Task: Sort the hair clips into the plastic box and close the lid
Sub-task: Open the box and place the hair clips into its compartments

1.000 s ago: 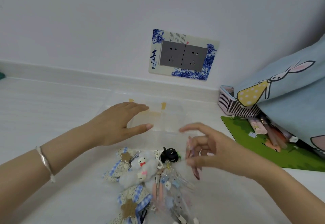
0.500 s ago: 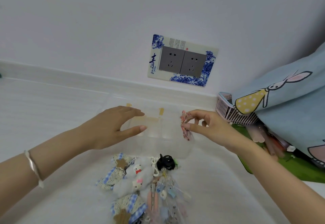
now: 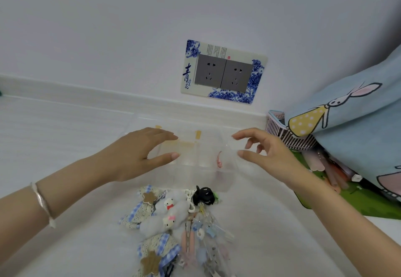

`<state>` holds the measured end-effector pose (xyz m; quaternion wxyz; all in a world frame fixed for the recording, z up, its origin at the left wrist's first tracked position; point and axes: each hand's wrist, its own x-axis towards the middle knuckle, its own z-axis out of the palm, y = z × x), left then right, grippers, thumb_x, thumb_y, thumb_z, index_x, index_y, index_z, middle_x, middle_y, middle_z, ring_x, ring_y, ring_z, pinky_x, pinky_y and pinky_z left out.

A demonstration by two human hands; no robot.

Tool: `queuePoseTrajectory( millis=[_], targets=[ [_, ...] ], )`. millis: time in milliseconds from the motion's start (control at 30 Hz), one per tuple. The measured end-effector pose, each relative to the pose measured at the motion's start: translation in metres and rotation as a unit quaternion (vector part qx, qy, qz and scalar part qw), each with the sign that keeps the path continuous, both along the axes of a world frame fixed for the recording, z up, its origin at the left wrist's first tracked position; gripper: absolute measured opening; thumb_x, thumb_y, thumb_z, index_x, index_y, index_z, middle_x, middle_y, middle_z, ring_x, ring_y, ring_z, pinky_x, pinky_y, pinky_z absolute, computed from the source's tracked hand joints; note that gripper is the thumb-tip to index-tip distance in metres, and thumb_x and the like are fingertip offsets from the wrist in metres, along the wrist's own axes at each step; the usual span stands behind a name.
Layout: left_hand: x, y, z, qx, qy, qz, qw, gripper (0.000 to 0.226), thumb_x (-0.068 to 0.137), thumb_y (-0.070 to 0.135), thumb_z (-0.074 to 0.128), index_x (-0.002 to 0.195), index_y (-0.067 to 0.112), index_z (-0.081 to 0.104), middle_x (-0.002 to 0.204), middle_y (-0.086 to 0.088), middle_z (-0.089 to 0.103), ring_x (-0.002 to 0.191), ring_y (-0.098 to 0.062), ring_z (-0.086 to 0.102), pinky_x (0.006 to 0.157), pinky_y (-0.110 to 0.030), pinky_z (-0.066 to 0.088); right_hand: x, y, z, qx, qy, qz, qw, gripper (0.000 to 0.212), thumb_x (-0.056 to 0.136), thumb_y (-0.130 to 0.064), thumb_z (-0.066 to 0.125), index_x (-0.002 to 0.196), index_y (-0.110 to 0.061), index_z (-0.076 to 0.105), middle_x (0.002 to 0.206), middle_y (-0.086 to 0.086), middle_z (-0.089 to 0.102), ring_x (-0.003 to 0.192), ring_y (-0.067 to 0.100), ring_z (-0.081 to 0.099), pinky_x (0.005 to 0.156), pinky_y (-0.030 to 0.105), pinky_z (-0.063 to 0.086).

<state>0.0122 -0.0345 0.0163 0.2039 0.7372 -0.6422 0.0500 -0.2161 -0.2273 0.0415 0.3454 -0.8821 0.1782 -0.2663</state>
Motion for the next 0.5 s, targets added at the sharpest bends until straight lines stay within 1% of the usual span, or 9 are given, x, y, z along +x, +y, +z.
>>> queuePoseTrajectory(
  millis=[100, 167, 200, 267, 333, 367, 433, 500],
  targets=[
    [-0.004, 0.003, 0.002, -0.016, -0.014, -0.011, 1.000, 0.071, 0.076, 0.076, 0.020, 0.133, 0.038, 0.042, 0.137, 0.021, 0.046, 0.128, 0.002, 0.036, 0.096, -0.015, 0.030, -0.013, 0.007, 0.000, 0.012, -0.049, 0.004, 0.999, 0.023, 0.081, -0.005, 0.069, 0.092, -0.026, 0.068, 0.098, -0.020, 0.067, 0.078, 0.003, 0.057, 0.070, 0.020, 0.042],
    [-0.007, 0.007, 0.001, -0.020, -0.014, -0.028, 0.999, 0.067, 0.078, 0.075, 0.023, 0.131, 0.040, 0.043, 0.135, 0.023, 0.047, 0.124, 0.007, 0.036, 0.092, -0.008, 0.028, -0.020, 0.016, -0.003, -0.007, -0.044, 0.016, 0.999, 0.019, 0.081, -0.007, 0.069, 0.090, -0.024, 0.069, 0.094, -0.019, 0.067, 0.079, 0.005, 0.059, 0.070, 0.020, 0.042],
    [-0.010, 0.008, 0.000, -0.018, -0.013, -0.036, 0.999, 0.065, 0.078, 0.074, 0.024, 0.131, 0.041, 0.043, 0.135, 0.024, 0.046, 0.122, 0.010, 0.034, 0.090, -0.004, 0.027, -0.020, 0.020, -0.005, -0.033, -0.032, 0.016, 0.999, 0.016, 0.081, -0.011, 0.070, 0.089, -0.025, 0.069, 0.094, -0.018, 0.067, 0.080, 0.008, 0.059, 0.070, 0.019, 0.042],
    [-0.014, 0.010, -0.001, -0.014, -0.010, -0.043, 0.999, 0.065, 0.078, 0.074, 0.024, 0.131, 0.041, 0.043, 0.135, 0.025, 0.045, 0.121, 0.012, 0.033, 0.086, 0.000, 0.026, -0.016, 0.025, -0.006, -0.076, 0.003, 0.003, 0.997, 0.010, 0.079, -0.028, 0.071, 0.088, -0.031, 0.070, 0.092, -0.013, 0.066, 0.081, 0.008, 0.056, 0.069, 0.015, 0.039],
    [-0.017, 0.010, -0.003, -0.014, -0.005, -0.042, 0.999, 0.066, 0.078, 0.073, 0.024, 0.131, 0.040, 0.044, 0.136, 0.024, 0.045, 0.122, 0.009, 0.034, 0.085, 0.001, 0.026, -0.007, 0.026, -0.004, -0.079, 0.061, -0.009, 0.995, 0.018, 0.072, -0.046, 0.071, 0.086, -0.035, 0.071, 0.090, -0.012, 0.059, 0.078, 0.000, 0.050, 0.068, 0.009, 0.036],
    [-0.017, 0.009, -0.003, -0.015, -0.004, -0.042, 0.999, 0.066, 0.078, 0.073, 0.023, 0.131, 0.039, 0.045, 0.136, 0.022, 0.046, 0.123, 0.008, 0.036, 0.085, 0.001, 0.026, -0.002, 0.027, -0.003, -0.080, 0.092, -0.014, 0.992, 0.020, 0.071, -0.049, 0.071, 0.085, -0.035, 0.071, 0.089, -0.012, 0.055, 0.076, -0.004, 0.047, 0.067, 0.008, 0.035],
    [-0.018, 0.009, -0.005, -0.014, -0.003, -0.040, 0.999, 0.066, 0.079, 0.072, 0.023, 0.131, 0.038, 0.046, 0.136, 0.020, 0.047, 0.123, 0.005, 0.038, 0.086, -0.001, 0.026, 0.008, 0.027, -0.002, -0.093, 0.131, -0.026, 0.987, 0.018, 0.073, -0.048, 0.072, 0.082, -0.032, 0.072, 0.086, -0.011, 0.049, 0.073, -0.012, 0.044, 0.065, 0.011, 0.035],
    [-0.017, 0.009, -0.006, -0.013, -0.002, -0.038, 0.999, 0.066, 0.079, 0.072, 0.023, 0.131, 0.038, 0.046, 0.136, 0.020, 0.048, 0.123, 0.005, 0.038, 0.087, -0.001, 0.025, 0.013, 0.027, 0.000, -0.093, 0.144, -0.029, 0.985, 0.015, 0.075, -0.045, 0.071, 0.079, -0.031, 0.073, 0.083, -0.009, 0.048, 0.069, -0.010, 0.044, 0.061, 0.012, 0.033]
  ],
)
